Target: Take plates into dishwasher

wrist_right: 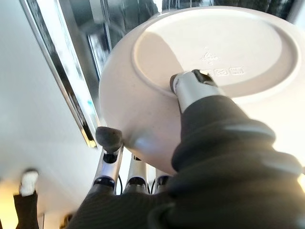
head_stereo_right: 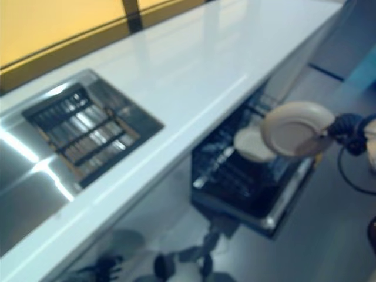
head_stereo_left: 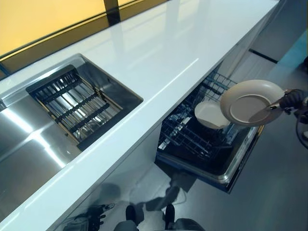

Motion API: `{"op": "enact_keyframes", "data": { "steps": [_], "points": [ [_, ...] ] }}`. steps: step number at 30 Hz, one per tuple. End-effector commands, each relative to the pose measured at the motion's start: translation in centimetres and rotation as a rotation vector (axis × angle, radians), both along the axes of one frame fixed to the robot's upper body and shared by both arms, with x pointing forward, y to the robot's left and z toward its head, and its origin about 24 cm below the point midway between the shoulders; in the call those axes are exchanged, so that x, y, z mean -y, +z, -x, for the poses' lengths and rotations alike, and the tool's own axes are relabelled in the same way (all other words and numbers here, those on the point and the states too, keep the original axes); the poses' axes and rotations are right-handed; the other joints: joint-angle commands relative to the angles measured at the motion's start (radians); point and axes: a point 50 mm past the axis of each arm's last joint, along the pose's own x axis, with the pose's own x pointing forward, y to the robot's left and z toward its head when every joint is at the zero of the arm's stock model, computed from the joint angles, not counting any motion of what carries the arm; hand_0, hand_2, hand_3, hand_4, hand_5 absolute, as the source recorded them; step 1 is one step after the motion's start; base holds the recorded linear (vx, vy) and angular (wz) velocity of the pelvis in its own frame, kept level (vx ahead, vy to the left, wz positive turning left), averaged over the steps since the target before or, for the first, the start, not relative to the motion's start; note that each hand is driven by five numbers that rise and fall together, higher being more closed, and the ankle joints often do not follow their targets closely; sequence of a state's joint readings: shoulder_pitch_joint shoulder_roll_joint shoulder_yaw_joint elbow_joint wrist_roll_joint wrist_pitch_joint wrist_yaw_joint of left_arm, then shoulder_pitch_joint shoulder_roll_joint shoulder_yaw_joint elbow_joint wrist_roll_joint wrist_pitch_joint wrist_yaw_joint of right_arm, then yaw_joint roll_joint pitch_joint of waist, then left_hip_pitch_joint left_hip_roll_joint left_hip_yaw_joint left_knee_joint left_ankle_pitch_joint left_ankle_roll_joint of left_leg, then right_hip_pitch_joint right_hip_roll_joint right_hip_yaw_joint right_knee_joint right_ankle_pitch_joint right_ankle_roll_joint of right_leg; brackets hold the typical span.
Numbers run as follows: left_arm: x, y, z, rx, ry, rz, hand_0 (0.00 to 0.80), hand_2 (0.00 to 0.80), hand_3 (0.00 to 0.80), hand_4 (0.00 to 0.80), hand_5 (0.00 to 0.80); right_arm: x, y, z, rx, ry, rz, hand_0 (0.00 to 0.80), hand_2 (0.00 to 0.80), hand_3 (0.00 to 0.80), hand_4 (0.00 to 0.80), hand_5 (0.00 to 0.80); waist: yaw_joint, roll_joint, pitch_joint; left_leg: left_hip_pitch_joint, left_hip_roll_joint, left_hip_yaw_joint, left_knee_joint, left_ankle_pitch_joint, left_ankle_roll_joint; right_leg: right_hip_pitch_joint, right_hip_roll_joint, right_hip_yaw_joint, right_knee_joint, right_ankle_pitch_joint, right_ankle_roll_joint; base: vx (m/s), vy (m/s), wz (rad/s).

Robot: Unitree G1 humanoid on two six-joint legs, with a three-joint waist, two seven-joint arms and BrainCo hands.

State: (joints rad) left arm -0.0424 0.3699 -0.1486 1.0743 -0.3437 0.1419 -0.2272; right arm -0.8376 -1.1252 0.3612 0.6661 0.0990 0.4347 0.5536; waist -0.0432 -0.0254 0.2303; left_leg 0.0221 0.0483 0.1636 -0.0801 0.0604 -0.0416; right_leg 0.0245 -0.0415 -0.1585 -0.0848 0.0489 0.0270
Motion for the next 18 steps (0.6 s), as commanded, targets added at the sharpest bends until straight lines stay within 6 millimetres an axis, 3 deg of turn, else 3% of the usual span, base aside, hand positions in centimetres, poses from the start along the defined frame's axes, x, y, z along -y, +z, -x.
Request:
{"op": "enact_keyframes", "data": {
  "steps": [1, 9, 18],
  "points": [
    [-2.1, 1.1, -1.2, 0.042, 0.044, -0.055, 0.0, 0.0, 0.0, 0.0, 0.0, -1.6, 2.4, -0.7, 0.076, 0.059, 0.057, 0.8, 0.8, 0.8, 0.8, 0.8, -0.003, -0.035, -0.021, 0.007, -0.03, -0.006, 0.022, -0.029, 0.01, -0.026, -0.012, 0.046, 0.021, 0.031, 0.06, -0.006, 0.045, -0.02],
    [-1.9, 0.8, -0.8, 0.024, 0.061, -0.055, 0.0, 0.0, 0.0, 0.0, 0.0, -2.2, 1.1, -0.8, 0.035, 0.065, -0.007, 0.8, 0.8, 0.8, 0.8, 0.8, -0.006, -0.035, -0.033, 0.024, -0.031, 0.003, 0.01, -0.038, 0.011, -0.012, -0.013, 0.04, 0.012, 0.02, 0.058, 0.004, 0.009, 0.0],
    [-1.6, 0.9, -1.2, 0.031, 0.067, -0.039, 0.0, 0.0, 0.0, 0.0, 0.0, -4.3, -1.1, -1.5, -0.005, 0.107, -0.046, 0.8, 0.8, 0.8, 0.8, 0.8, -0.007, -0.027, -0.022, 0.034, -0.029, 0.013, 0.005, -0.041, 0.015, -0.004, -0.015, 0.04, 0.008, 0.02, 0.06, 0.0, 0.0, 0.0]
  ]
}}
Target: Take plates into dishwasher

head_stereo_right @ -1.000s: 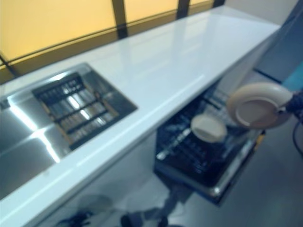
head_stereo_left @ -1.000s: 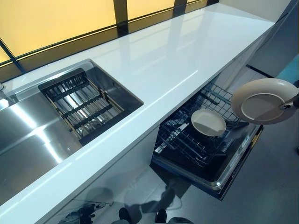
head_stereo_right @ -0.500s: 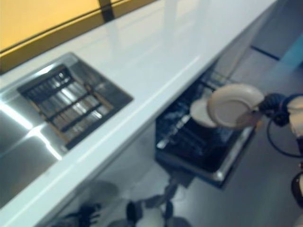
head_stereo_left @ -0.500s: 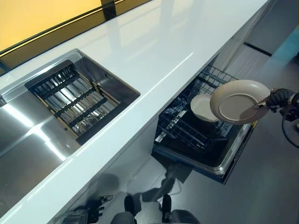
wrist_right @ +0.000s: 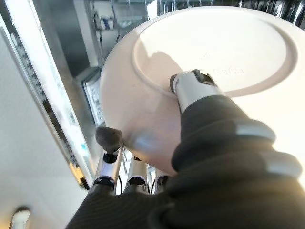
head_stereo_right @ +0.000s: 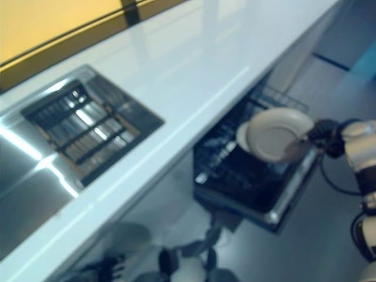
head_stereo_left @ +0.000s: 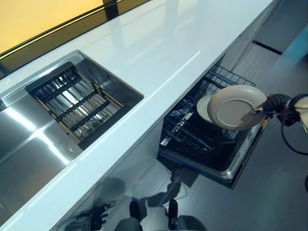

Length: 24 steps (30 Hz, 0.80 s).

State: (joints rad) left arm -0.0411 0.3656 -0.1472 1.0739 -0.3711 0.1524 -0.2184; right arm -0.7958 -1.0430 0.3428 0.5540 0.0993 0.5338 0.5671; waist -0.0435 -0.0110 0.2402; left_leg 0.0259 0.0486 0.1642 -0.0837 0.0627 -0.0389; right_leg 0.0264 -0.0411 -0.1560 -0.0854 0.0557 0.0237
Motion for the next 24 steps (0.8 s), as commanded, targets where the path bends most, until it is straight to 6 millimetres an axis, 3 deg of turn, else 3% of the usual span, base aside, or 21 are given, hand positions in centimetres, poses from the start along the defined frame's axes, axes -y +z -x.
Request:
{"op": "enact_keyframes", "data": {
  "steps": [1, 18, 24],
  "points": [
    [-1.8, 1.0, -1.4, 0.035, 0.039, -0.05, 0.0, 0.0, 0.0, 0.0, 0.0, -1.4, 0.9, -0.6, 0.047, 0.044, 0.021, 0.8, 0.8, 0.8, 0.8, 0.8, -0.007, -0.041, -0.031, 0.03, -0.03, 0.013, 0.008, -0.043, 0.012, -0.006, -0.016, 0.038, 0.009, 0.013, 0.063, 0.0, 0.0, 0.0],
    [-1.3, 1.3, -2.6, 0.056, 0.054, -0.055, 0.0, 0.0, 0.0, 0.0, 0.0, -3.1, -0.8, -0.9, -0.003, 0.061, 0.033, 0.8, 0.8, 0.8, 0.8, 0.8, -0.004, -0.044, -0.017, 0.032, -0.031, 0.015, 0.001, -0.043, 0.017, -0.006, -0.018, 0.035, 0.005, 0.017, 0.07, -0.004, 0.0, 0.0],
    [-0.9, 2.1, -4.6, 0.116, 0.083, -0.063, 0.0, 0.0, 0.0, 0.0, 0.0, -4.4, -1.6, -1.7, -0.034, 0.065, 0.068, 0.8, 0.8, 0.8, 0.8, 0.8, 0.005, -0.039, 0.006, 0.02, -0.031, 0.01, 0.001, -0.038, 0.017, -0.016, -0.019, 0.034, 0.006, 0.022, 0.07, -0.023, -0.006, 0.0]
  ]
}}
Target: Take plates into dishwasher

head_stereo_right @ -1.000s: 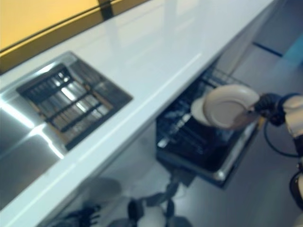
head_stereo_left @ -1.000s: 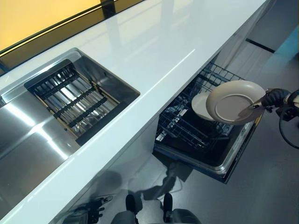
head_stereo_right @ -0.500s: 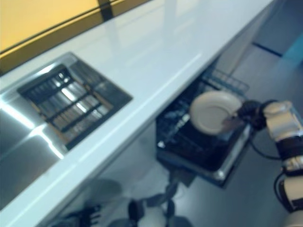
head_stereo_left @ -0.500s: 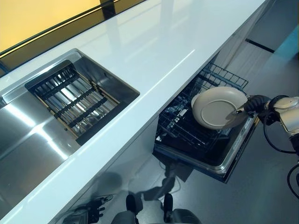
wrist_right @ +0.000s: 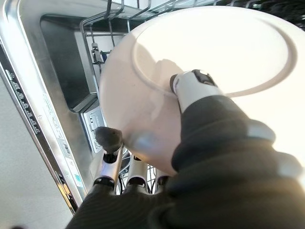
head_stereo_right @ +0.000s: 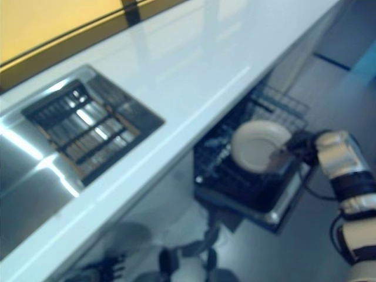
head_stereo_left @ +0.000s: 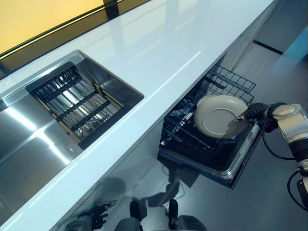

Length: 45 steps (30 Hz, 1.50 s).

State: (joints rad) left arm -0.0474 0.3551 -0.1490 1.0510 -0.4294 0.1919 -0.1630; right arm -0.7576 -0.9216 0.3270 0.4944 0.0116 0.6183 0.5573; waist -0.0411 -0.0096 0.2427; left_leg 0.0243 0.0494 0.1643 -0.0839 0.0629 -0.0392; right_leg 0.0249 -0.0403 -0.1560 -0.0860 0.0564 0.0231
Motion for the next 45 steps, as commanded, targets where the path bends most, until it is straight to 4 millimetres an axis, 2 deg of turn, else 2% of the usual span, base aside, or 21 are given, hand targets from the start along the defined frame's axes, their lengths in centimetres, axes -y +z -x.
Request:
{"op": "enact_keyframes", "data": {
  "steps": [1, 9, 10, 11, 12, 13, 15, 16, 17, 18, 22, 25, 33, 39, 45],
  "points": [
    [-1.2, 2.2, -4.3, 0.123, 0.025, -0.07, 0.0, 0.0, 0.0, 0.0, 0.0, -1.8, 1.0, -1.0, 0.021, 0.045, 0.08, 0.8, 0.8, 0.8, 0.8, 0.8, 0.004, -0.04, 0.006, 0.02, -0.032, 0.009, 0.002, -0.038, 0.017, -0.014, -0.021, 0.033, 0.007, 0.021, 0.07, 0.0, 0.0, 0.0],
    [-0.8, 2.9, -5.9, 0.151, 0.06, -0.074, 0.0, 0.0, 0.0, 0.0, 0.0, -3.4, -0.5, -1.6, -0.03, 0.061, 0.103, 0.8, 0.8, 0.8, 0.8, 0.8, 0.015, -0.03, 0.028, 0.007, -0.036, 0.0, 0.002, -0.032, 0.018, -0.023, -0.025, 0.026, 0.009, 0.024, 0.069, 0.0, 0.0, 0.0],
    [-1.6, 2.7, -5.5, 0.109, 0.069, -0.184, 0.0, 0.0, 0.0, 0.0, 0.0, -3.5, -0.9, -1.6, -0.03, 0.064, 0.104, 0.8, 0.8, 0.8, 0.8, 0.8, 0.014, -0.031, 0.03, 0.005, -0.036, -0.002, 0.001, -0.032, 0.019, -0.025, -0.024, 0.026, 0.01, 0.023, 0.068, 0.0, 0.0, 0.0],
    [-1.9, 2.4, -5.0, 0.111, 0.076, -0.187, 0.0, 0.0, 0.0, 0.0, 0.0, -3.8, -1.8, -1.4, -0.032, 0.072, 0.099, 0.8, 0.8, 0.8, 0.8, 0.8, 0.012, -0.035, 0.033, 0.002, -0.037, -0.004, 0.002, -0.034, 0.02, -0.026, -0.023, 0.025, 0.013, 0.02, 0.065, -0.036, -0.03, 0.03],
    [-1.5, 1.6, -4.0, 0.114, 0.085, -0.19, 0.0, 0.0, 0.0, 0.0, 0.0, -4.5, -3.0, -1.2, -0.031, 0.082, 0.091, 0.8, 0.8, 0.8, 0.8, 0.8, 0.011, -0.042, 0.037, -0.002, -0.035, -0.004, 0.003, -0.033, 0.019, -0.03, -0.023, 0.024, 0.013, 0.02, 0.064, -0.044, -0.042, 0.04],
    [-0.8, 1.6, -4.2, 0.185, 0.09, -0.135, 0.0, 0.0, 0.0, 0.0, 0.0, -5.0, -3.5, -1.2, -0.03, 0.087, 0.087, 0.8, 0.8, 0.8, 0.8, 0.8, 0.011, -0.047, 0.041, -0.005, -0.035, -0.004, 0.004, -0.033, 0.019, -0.032, -0.022, 0.023, 0.015, 0.021, 0.063, -0.049, -0.06, 0.02],
    [-0.3, 0.9, -3.4, 0.157, 0.071, -0.207, 0.0, 0.0, 0.0, 0.0, 0.0, -5.6, -5.0, -1.0, -0.028, 0.086, 0.081, 0.8, 0.8, 0.8, 0.8, 0.8, 0.019, -0.063, 0.053, -0.011, -0.035, -0.008, 0.007, -0.036, 0.017, -0.035, -0.021, 0.018, 0.02, 0.017, 0.058, -0.049, -0.075, 0.01],
    [-0.3, 0.8, -3.1, 0.151, 0.053, -0.246, 0.0, 0.0, 0.0, 0.0, 0.0, -5.9, -5.3, -0.9, -0.029, 0.086, 0.081, 0.8, 0.8, 0.8, 0.8, 0.8, 0.022, -0.068, 0.057, -0.013, -0.035, -0.01, 0.007, -0.036, 0.016, -0.035, -0.021, 0.016, 0.02, 0.018, 0.057, -0.036, -0.07, 0.05],
    [0.0, 0.8, -3.0, 0.191, 0.083, -0.196, 0.0, 0.0, 0.0, 0.0, 0.0, -5.9, -5.5, -0.9, -0.031, 0.085, 0.082, 0.8, 0.8, 0.8, 0.8, 0.8, 0.025, -0.072, 0.064, -0.013, -0.034, -0.01, 0.007, -0.035, 0.014, -0.035, -0.021, 0.014, 0.02, 0.019, 0.057, -0.02, -0.045, 0.07],
    [0.5, 0.5, -2.7, 0.189, 0.081, -0.107, 0.0, 0.0, 0.0, 0.0, 0.0, -5.8, -5.6, -0.8, -0.031, 0.082, 0.083, 0.8, 0.8, 0.8, 0.8, 0.8, 0.027, -0.074, 0.067, -0.014, -0.034, -0.01, 0.008, -0.035, 0.014, -0.035, -0.022, 0.013, 0.021, 0.02, 0.057, -0.021, -0.032, 0.06],
    [0.3, 0.4, -2.0, 0.201, 0.058, -0.109, 0.0, 0.0, 0.0, 0.0, 0.0, -5.0, -4.9, -0.9, -0.046, 0.065, 0.097, 0.8, 0.8, 0.8, 0.8, 0.8, 0.04, -0.07, 0.078, -0.017, -0.037, -0.017, 0.009, -0.032, 0.013, -0.038, -0.026, 0.003, 0.024, 0.024, 0.057, -0.004, 0.004, 0.08],
    [-0.2, 0.7, -2.3, 0.213, 0.058, -0.122, 0.0, 0.0, 0.0, 0.0, 0.0, -5.1, -4.6, -1.1, -0.064, 0.066, 0.101, 0.8, 0.8, 0.8, 0.8, 0.8, 0.046, -0.063, 0.082, -0.021, -0.04, -0.022, 0.009, -0.031, 0.015, -0.041, -0.028, 0.001, 0.027, 0.025, 0.057, 0.004, 0.019, 0.08],
    [-0.2, 0.9, -2.6, 0.221, 0.046, -0.144, 0.0, 0.0, 0.0, 0.0, 0.0, -5.3, -5.5, -1.2, -0.075, 0.034, 0.12, 0.8, 0.8, 0.8, 0.8, 0.8, 0.061, -0.055, 0.089, -0.029, -0.044, -0.032, 0.009, -0.03, 0.016, -0.048, -0.033, -0.004, 0.029, 0.028, 0.056, -0.005, -0.003, 0.02],
    [-0.2, 1.0, -2.6, 0.221, 0.036, -0.143, 0.0, 0.0, 0.0, 0.0, 0.0, -4.3, -4.6, -1.4, -0.056, 0.019, 0.179, 0.8, 0.8, 0.8, 0.8, 0.8, 0.065, -0.051, 0.096, -0.031, -0.045, -0.036, 0.008, -0.027, 0.016, -0.053, -0.034, -0.005, 0.029, 0.031, 0.056, -0.01, -0.002, 0.04],
    [0.0, 1.1, -3.0, 0.229, 0.03, -0.136, 0.0, 0.0, 0.0, 0.0, 0.0, -4.3, -3.8, -1.7, -0.036, 0.037, 0.236, 0.8, 0.8, 0.8, 0.8, 0.8, 0.066, -0.048, 0.102, -0.036, -0.046, -0.036, 0.008, -0.026, 0.015, -0.059, -0.034, -0.004, 0.031, 0.032, 0.056, -0.002, 0.0, 0.01]
  ]
}}
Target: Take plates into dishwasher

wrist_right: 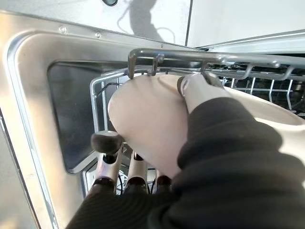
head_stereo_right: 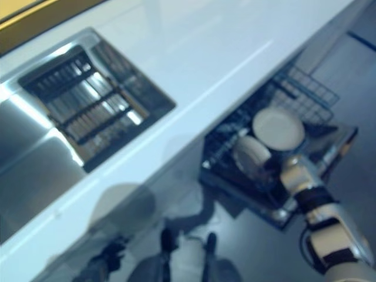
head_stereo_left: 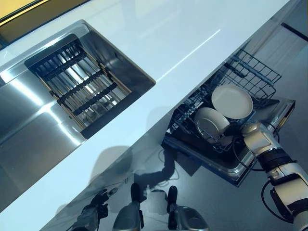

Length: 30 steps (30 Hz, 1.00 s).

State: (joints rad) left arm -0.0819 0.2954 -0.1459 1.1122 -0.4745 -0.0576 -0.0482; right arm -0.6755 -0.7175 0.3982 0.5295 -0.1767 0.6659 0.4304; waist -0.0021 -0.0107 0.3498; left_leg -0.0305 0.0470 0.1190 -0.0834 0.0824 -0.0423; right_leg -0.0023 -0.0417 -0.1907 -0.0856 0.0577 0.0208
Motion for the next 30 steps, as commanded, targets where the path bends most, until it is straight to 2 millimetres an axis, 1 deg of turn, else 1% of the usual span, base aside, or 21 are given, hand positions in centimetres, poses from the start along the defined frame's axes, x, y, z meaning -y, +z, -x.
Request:
{"op": "enact_keyframes", "data": {
  "steps": [1, 6, 12, 16, 17, 18, 19, 25, 30],
  "points": [
    [-0.91, 0.72, -1.05, 0.019, -0.045, -0.056, 0.0, 0.0, 0.0, 0.0, 0.0, -0.7, 3.21, -1.74, 0.073, 0.057, 0.108, 0.8, 0.8, 0.8, 0.8, 0.8, 0.027, -0.045, -0.004, 0.018, -0.044, 0.008, 0.007, -0.046, 0.018, -0.032, -0.033, 0.031, 0.03, 0.031, 0.059, 0.0, 0.0, 0.0],
    [-0.57, 0.81, -1.4, 0.028, -0.052, -0.047, 0.0, 0.0, 0.0, 0.0, 0.0, -0.57, 3.07, -2.01, 0.076, 0.065, 0.156, 0.8, 0.8, 0.8, 0.8, 0.8, 0.036, -0.035, 0.003, 0.009, -0.045, 0.003, 0.008, -0.043, 0.018, -0.037, -0.035, 0.027, 0.028, 0.033, 0.058, 0.0, 0.0, 0.0],
    [-0.57, 0.86, -1.51, 0.03, -0.057, -0.047, 0.0, 0.0, 0.0, 0.0, 0.0, -0.45, 3.12, -2.3, 0.082, 0.063, 0.172, 0.8, 0.8, 0.8, 0.8, 0.8, 0.044, -0.022, 0.013, -0.001, -0.048, -0.004, 0.005, -0.04, 0.016, -0.046, -0.038, 0.02, 0.027, 0.035, 0.057, -0.027, 0.002, 0.05],
    [-0.73, 0.89, -1.44, 0.031, -0.06, -0.046, 0.0, 0.0, 0.0, 0.0, 0.0, -0.5, 3.35, -2.39, 0.09, 0.068, 0.168, 0.8, 0.8, 0.8, 0.8, 0.8, 0.044, -0.02, 0.017, -0.003, -0.048, -0.004, 0.005, -0.039, 0.014, -0.048, -0.039, 0.017, 0.027, 0.035, 0.057, 0.0, 0.0, 0.0],
    [-0.72, 0.91, -1.47, 0.031, -0.063, -0.045, 0.0, 0.0, 0.0, 0.0, 0.0, -0.47, 3.44, -2.41, 0.102, 0.064, 0.162, 0.687, 0.687, 0.687, 0.687, 0.687, 0.044, -0.02, 0.017, -0.003, -0.048, -0.004, 0.005, -0.039, 0.014, -0.048, -0.039, 0.017, 0.028, 0.035, 0.057, 0.0, 0.0, 0.0],
    [-0.7, 0.91, -1.48, 0.032, -0.063, -0.044, 0.0, 0.0, 0.0, 0.0, 0.0, -0.48, 3.48, -2.43, 0.108, 0.063, 0.161, 0.449, 0.449, 0.449, 0.449, 0.449, 0.044, -0.02, 0.017, -0.003, -0.049, -0.004, 0.005, -0.039, 0.014, -0.049, -0.039, 0.017, 0.028, 0.035, 0.057, 0.0, 0.0, 0.0],
    [-0.7, 0.92, -1.51, 0.032, -0.064, -0.045, 0.0, 0.0, 0.0, 0.0, 0.0, -0.49, 3.42, -2.37, 0.109, 0.055, 0.136, 0.0, 0.0, 0.0, 0.0, 0.0, 0.042, -0.021, 0.015, -0.002, -0.049, -0.003, 0.005, -0.039, 0.015, -0.05, -0.038, 0.019, 0.03, 0.034, 0.057, 0.0, 0.0, 0.0],
    [-0.48, 0.93, -1.75, 0.026, -0.069, -0.049, 0.0, 0.0, 0.0, 0.0, 0.0, -0.49, 3.63, -2.24, 0.127, 0.05, 0.088, 0.0, 0.0, 0.0, 0.0, 0.0, 0.035, -0.032, 0.007, 0.006, -0.045, 0.003, 0.004, -0.043, 0.016, -0.046, -0.039, 0.021, 0.033, 0.032, 0.058, 0.0, 0.0, 0.0],
    [-0.58, 0.71, -1.3, 0.013, -0.06, -0.055, 0.0, 0.0, 0.0, 0.0, 0.0, -0.28, 3.96, -1.95, 0.103, 0.07, 0.076, 0.0, 0.0, 0.0, 0.0, 0.0, 0.025, -0.043, -0.007, 0.018, -0.043, 0.009, 0.003, -0.046, 0.017, -0.038, -0.037, 0.026, 0.032, 0.031, 0.059, 0.006, 0.003, 0.0]
  ]
}}
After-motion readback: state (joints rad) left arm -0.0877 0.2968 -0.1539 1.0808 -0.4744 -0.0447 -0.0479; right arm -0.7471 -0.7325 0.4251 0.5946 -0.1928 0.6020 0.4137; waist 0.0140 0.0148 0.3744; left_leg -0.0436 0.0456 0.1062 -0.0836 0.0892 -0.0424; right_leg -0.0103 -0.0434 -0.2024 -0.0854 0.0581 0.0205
